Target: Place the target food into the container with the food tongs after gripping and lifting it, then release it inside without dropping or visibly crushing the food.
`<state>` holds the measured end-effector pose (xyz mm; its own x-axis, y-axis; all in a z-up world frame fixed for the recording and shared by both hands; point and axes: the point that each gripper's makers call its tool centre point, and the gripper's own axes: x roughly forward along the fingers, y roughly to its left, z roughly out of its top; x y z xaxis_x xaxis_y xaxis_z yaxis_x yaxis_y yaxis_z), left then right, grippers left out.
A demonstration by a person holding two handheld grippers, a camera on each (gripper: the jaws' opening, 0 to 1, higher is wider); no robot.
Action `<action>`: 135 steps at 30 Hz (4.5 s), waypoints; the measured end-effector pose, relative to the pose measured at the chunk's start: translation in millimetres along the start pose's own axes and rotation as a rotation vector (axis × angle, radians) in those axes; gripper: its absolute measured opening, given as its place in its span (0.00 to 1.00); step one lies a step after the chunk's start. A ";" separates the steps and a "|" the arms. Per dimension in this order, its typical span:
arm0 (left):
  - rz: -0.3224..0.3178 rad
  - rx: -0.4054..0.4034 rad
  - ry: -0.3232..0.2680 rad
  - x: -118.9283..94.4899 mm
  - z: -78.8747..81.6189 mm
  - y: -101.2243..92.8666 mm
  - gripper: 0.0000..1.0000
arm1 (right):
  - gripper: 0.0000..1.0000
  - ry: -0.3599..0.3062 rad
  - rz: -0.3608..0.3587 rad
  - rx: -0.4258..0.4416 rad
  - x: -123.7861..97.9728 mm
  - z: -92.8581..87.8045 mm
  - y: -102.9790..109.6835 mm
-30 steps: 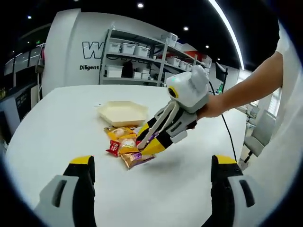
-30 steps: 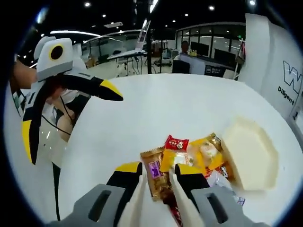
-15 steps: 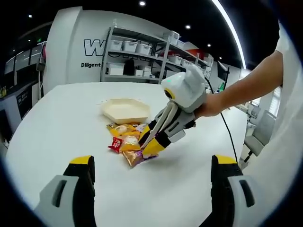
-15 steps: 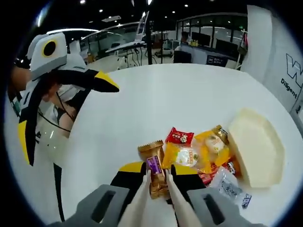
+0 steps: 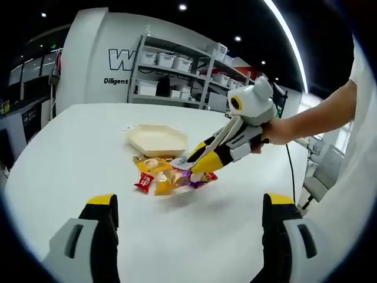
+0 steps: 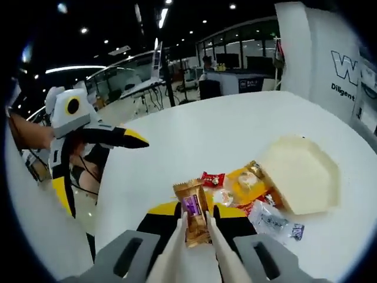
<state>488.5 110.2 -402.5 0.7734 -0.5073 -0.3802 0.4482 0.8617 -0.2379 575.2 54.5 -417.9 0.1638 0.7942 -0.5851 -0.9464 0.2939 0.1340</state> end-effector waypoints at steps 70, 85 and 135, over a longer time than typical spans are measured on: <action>-0.045 -0.029 -0.001 19.2 4.8 -19.5 0.95 | 0.23 0.149 -0.038 -0.085 -36.7 -81.1 -27.7; -0.055 -0.022 -0.007 11.7 6.9 -23.5 0.94 | 0.24 0.169 -0.057 -0.120 -15.0 -82.4 -27.4; -0.049 0.045 -0.019 19.5 25.3 -22.3 0.99 | 0.19 -0.142 -0.304 0.159 -33.8 61.5 -134.2</action>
<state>504.9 81.4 -382.0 0.7582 -0.5488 -0.3520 0.5049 0.8358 -0.2155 713.8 20.9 -366.9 0.4787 0.7204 -0.5018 -0.7952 0.5981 0.1001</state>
